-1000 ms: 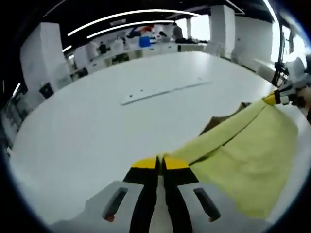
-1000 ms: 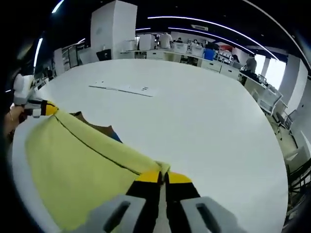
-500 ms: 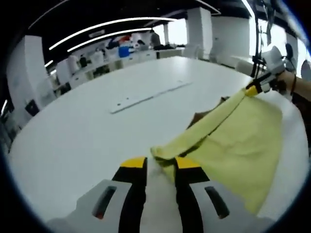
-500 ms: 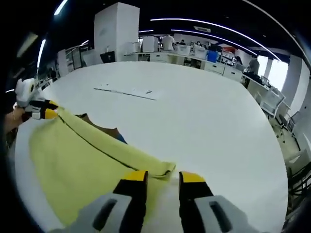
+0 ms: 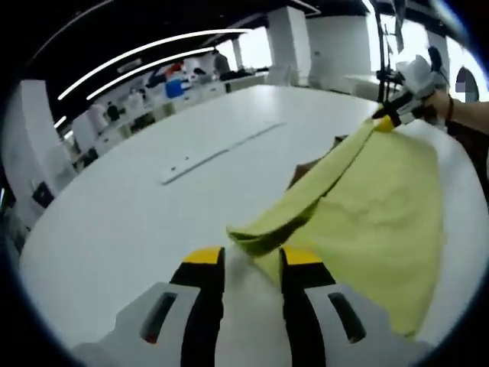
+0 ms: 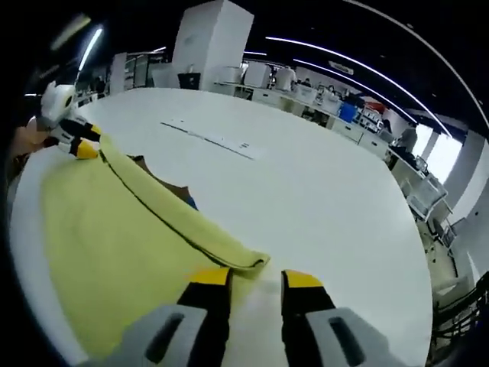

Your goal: Fold the garment on the visible template until the final outline fits inside the template.

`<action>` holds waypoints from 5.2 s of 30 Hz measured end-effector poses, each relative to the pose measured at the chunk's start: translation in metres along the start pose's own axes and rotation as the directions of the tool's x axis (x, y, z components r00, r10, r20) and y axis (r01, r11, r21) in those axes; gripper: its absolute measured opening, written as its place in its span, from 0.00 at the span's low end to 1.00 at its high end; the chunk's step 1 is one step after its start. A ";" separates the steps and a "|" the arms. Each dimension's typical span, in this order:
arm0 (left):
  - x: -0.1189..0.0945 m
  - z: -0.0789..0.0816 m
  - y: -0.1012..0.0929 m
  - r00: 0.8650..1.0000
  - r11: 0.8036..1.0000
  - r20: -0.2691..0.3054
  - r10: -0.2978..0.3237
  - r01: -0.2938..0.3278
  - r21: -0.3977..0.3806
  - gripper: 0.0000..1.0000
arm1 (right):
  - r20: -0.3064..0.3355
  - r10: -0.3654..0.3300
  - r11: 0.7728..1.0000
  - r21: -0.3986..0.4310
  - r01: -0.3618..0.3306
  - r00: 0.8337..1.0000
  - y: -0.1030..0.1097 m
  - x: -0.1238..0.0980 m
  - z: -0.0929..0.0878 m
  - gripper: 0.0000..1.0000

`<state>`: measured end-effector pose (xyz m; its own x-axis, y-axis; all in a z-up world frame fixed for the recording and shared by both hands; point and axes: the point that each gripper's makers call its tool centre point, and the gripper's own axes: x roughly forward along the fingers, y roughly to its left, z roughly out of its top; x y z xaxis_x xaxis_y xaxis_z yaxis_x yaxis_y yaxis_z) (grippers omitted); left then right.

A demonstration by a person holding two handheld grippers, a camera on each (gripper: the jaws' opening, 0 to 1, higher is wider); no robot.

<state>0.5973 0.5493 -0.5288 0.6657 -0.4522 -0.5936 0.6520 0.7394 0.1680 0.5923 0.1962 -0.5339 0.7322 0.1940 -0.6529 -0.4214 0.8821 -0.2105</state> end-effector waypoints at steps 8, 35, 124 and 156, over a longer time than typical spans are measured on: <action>0.015 0.009 0.003 0.999 0.999 0.023 0.024 -0.022 -0.048 0.21 | 0.046 -0.005 0.997 0.082 0.001 0.999 -0.003 0.009 0.013 0.22; -0.004 0.021 0.033 0.987 0.932 0.079 0.140 -0.105 -0.346 0.36 | 0.077 -0.028 0.924 0.383 -0.004 0.997 -0.008 0.008 0.025 0.38; -0.114 -0.057 -0.104 0.993 0.898 0.118 -0.019 0.069 -0.434 0.15 | 0.013 0.157 0.921 0.360 -0.151 0.988 0.095 -0.119 -0.078 0.00; -0.115 -0.055 -0.102 0.990 0.884 0.138 -0.014 0.077 -0.462 0.00 | 0.025 0.126 0.929 0.349 -0.127 0.992 0.084 -0.122 -0.076 0.00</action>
<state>0.4343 0.5534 -0.5203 0.7000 -0.5270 -0.4820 0.4597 0.8490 -0.2605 0.4272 0.2137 -0.5273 0.6863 0.3142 -0.6560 -0.2975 0.9442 0.1409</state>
